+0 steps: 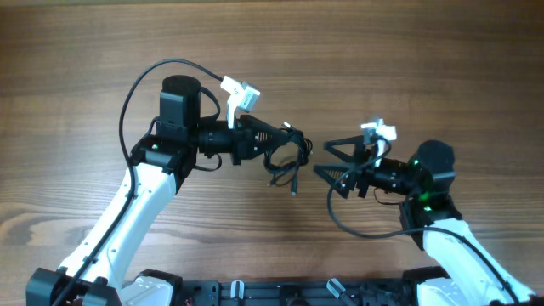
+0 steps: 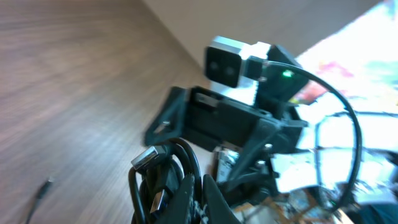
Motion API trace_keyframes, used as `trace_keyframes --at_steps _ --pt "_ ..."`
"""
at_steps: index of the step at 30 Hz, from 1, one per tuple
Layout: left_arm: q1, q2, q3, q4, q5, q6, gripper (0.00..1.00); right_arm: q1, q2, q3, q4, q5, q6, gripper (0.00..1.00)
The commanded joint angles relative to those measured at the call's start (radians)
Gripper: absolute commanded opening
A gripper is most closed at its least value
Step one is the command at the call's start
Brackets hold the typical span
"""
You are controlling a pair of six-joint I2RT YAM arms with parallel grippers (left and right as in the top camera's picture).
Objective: Untangle cables
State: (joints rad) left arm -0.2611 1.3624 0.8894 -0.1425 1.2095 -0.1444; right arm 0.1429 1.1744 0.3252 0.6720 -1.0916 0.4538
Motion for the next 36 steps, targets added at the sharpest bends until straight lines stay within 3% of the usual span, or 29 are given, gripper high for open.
trace_keyframes --at_steps 1,4,12,14,15,19,23,25,26,29,32,35,36 --pt "0.004 0.001 0.008 0.003 0.215 0.034 0.04 0.017 0.055 0.008 0.067 -0.016 -0.062 0.82" --pt "0.004 0.001 0.008 0.002 0.294 0.032 0.04 0.017 0.098 0.008 0.121 -0.077 -0.058 0.81" --pt "-0.050 0.001 0.008 0.003 0.223 0.031 0.04 0.017 0.101 0.008 0.267 -0.175 0.054 0.71" --pt "-0.050 0.001 0.008 0.003 0.212 0.025 0.04 0.017 0.101 0.008 0.267 -0.174 0.054 0.50" --pt "-0.050 0.001 0.008 0.002 0.213 0.024 0.04 0.017 0.101 0.008 0.271 -0.174 0.055 0.45" --pt "-0.084 0.001 0.008 0.003 0.182 0.001 0.04 0.017 0.101 0.008 0.271 -0.171 0.100 0.41" --pt "-0.129 0.001 0.008 0.003 0.037 -0.051 0.04 0.017 0.101 0.008 0.270 -0.171 0.126 0.29" --pt "-0.128 0.001 0.008 0.003 -0.001 -0.053 0.04 0.017 0.101 0.008 0.264 -0.152 0.126 0.08" --pt "-0.127 0.001 0.008 0.007 -0.032 -0.080 0.08 0.017 0.101 0.008 0.258 -0.111 0.167 0.04" --pt "-0.127 0.001 0.008 0.018 -0.170 -0.187 0.48 0.017 0.101 0.008 0.255 0.024 0.393 0.04" --pt "-0.127 0.001 0.008 0.018 -0.217 -0.185 0.59 0.017 0.101 0.008 0.255 0.030 0.468 0.04" --pt "-0.127 0.001 0.008 0.013 -0.264 -0.185 0.61 0.016 0.101 0.008 0.255 0.029 0.496 0.04" --pt "-0.127 0.001 0.008 0.006 -0.305 -0.185 0.66 0.016 0.101 0.008 0.255 0.029 0.496 0.04"
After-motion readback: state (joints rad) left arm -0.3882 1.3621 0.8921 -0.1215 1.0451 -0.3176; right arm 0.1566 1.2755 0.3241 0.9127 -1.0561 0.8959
